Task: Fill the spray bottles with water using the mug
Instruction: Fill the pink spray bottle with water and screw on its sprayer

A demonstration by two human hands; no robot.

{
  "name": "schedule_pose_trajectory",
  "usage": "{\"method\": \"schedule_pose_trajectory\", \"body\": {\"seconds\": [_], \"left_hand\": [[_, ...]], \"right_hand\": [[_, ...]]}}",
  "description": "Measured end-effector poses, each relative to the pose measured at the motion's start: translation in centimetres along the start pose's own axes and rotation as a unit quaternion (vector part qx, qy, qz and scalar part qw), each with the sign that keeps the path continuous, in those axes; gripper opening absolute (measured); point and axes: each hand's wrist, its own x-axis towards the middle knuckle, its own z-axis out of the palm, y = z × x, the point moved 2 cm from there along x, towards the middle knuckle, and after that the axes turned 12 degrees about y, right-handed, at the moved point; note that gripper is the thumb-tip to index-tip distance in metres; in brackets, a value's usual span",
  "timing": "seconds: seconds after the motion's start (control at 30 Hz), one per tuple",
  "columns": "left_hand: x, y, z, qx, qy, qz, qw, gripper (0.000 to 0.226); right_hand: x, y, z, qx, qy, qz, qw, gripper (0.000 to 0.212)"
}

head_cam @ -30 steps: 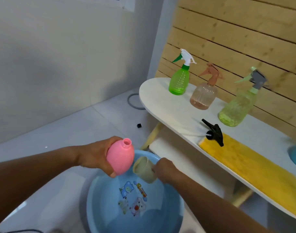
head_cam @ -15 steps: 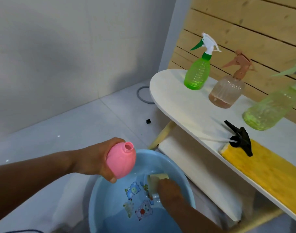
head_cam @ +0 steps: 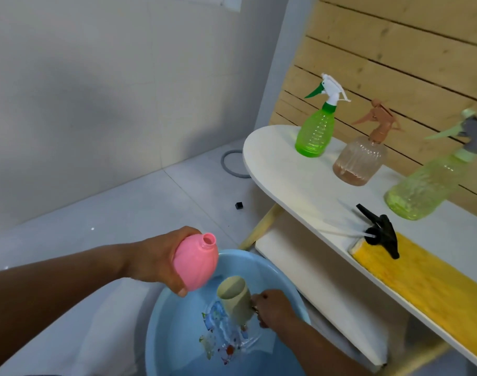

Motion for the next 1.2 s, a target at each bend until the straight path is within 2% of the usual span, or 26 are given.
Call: {"method": "schedule_pose_trajectory", "body": {"seconds": [0.1,0.17,0.33,0.47,0.63,0.93,1.2], "left_hand": [[0.0,0.1,-0.4,0.024,-0.007,0.001,1.0,0.108],[-0.2,0.1,-0.8,0.04,-0.012,-0.001,0.999,0.11],[-0.7,1.0,-1.4,0.065,-0.01,0.002,0.998,0.11],[-1.1,1.4,-1.2,0.075,-0.011,-0.007,0.997,0.11],[-1.1,2.9,-0.4,0.079,-0.013,0.0,0.997,0.111],[-0.1,6.4,1.8,0.045,-0.003,0.027,0.999,0.108],[0.1,6.6,2.0,0.03,0.006,0.033,0.999,0.104]], "right_hand": [[-1.6,-2.2,-2.7,0.064,0.004,0.003,0.998,0.024],[-2.7,-4.0,-4.6,0.078,0.01,-0.014,0.997,0.027],[-6.1,-8.2,-10.3,0.057,0.045,-0.091,0.993,0.032],[-9.3,-10.7,-13.7,0.096,0.078,-0.143,0.982,0.038],[-11.9,-13.0,-16.3,0.126,0.111,-0.2,0.965,0.034],[-14.5,-14.3,-19.3,0.056,0.238,-0.294,0.924,0.033],[-15.2,-14.0,-20.2,0.02,0.287,-0.358,0.888,0.028]]}}
